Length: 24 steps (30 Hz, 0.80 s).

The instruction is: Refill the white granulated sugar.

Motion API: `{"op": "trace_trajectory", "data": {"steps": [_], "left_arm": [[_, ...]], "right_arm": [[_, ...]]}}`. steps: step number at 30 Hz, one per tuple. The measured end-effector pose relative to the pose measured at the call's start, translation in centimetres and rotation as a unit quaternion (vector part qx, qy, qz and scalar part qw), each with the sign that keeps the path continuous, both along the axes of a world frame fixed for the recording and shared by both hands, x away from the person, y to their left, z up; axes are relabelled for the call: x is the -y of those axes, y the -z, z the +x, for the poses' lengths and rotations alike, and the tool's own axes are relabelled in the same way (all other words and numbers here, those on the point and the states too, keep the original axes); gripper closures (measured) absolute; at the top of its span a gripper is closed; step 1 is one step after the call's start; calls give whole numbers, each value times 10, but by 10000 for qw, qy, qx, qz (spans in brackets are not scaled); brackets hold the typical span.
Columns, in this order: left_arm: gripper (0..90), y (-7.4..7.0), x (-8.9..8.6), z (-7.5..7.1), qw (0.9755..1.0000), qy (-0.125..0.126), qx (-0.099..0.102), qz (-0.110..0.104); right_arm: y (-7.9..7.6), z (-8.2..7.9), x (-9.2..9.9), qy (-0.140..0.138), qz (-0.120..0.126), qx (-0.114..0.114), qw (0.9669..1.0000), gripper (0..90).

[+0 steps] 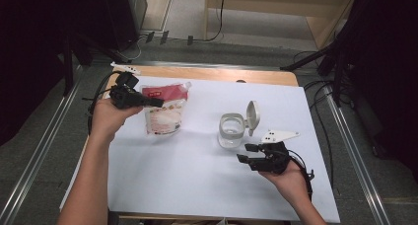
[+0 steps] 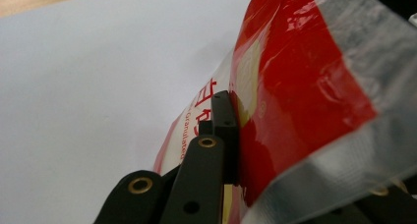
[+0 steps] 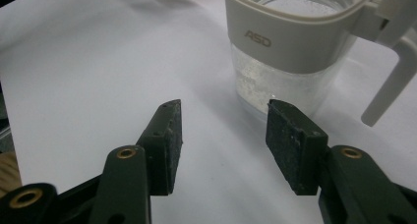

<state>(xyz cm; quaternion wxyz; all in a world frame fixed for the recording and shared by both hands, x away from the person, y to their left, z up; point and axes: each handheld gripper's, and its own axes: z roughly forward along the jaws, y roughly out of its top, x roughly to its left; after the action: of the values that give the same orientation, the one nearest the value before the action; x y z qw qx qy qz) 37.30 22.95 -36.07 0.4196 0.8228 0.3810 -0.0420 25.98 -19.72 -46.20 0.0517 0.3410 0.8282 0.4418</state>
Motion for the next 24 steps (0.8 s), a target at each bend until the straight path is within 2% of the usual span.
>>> {"op": "trace_trajectory", "data": {"steps": [2, 7, 9, 14, 18, 24], "left_arm": [[900, -7, 5, -3, 10000, 3, 85, 22], [900, -18, 12, -11, 9999, 9, 132, -33], [900, -20, 14, -13, 9998, 29, 186, -41], [900, -23, 20, -20, 9999, 43, 148, -59], [900, -25, 25, -25, 9997, 119, 210, 15], [900, -29, 31, -33, 9996, 190, 213, 0]], "right_arm": [[-1, -1, -2, -23, 13, -15, 10000, 492], [-2, -3, -8, -84, 33, 17, 10000, 501], [-3, -3, -11, -137, 22, 57, 9999, 500], [-4, -5, -22, -284, 14, 108, 9995, 523], [-6, -7, -31, -392, 34, 121, 9992, 535], [-8, -9, -42, -541, 62, 173, 9984, 545]]}}
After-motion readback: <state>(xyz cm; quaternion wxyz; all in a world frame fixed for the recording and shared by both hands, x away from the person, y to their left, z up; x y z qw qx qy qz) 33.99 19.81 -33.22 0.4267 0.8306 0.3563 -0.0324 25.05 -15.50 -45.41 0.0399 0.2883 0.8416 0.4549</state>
